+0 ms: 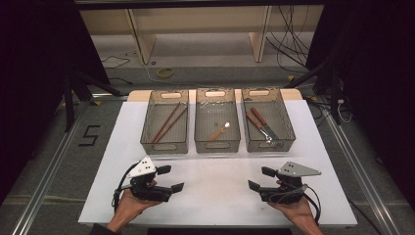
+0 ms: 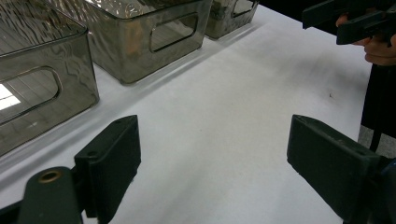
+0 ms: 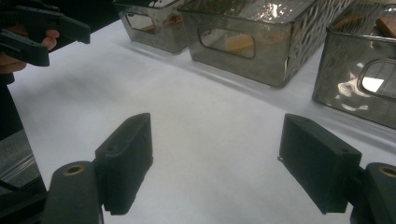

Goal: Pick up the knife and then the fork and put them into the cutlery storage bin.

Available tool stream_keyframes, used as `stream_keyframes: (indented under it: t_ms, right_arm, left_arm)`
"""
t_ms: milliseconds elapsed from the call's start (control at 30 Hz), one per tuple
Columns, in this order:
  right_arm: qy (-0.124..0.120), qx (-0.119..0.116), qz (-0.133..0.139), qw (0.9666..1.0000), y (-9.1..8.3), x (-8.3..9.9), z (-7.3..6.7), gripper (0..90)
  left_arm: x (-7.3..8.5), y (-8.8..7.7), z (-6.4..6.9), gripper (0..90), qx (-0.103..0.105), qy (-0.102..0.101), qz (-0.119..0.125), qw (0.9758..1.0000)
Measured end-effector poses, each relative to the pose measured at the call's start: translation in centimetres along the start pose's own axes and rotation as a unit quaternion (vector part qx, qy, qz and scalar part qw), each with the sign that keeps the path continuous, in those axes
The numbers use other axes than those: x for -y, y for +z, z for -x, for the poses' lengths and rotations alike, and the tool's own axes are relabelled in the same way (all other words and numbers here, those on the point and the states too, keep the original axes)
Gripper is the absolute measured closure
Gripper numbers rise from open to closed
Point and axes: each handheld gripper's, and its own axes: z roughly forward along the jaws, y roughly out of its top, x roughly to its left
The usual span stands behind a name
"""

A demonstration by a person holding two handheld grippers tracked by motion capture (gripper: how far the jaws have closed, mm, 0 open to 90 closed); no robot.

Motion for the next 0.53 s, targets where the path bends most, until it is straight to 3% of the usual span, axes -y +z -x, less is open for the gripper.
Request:
stream_keyframes:
  t_ms: [533]
  right_arm:
    - [0.0,0.001,0.0,1.0,0.01,-0.07,0.07,26.5]
  left_arm:
    - [0.06,0.24,-0.13,16.9,-0.002,0.003,-0.006,1.0]
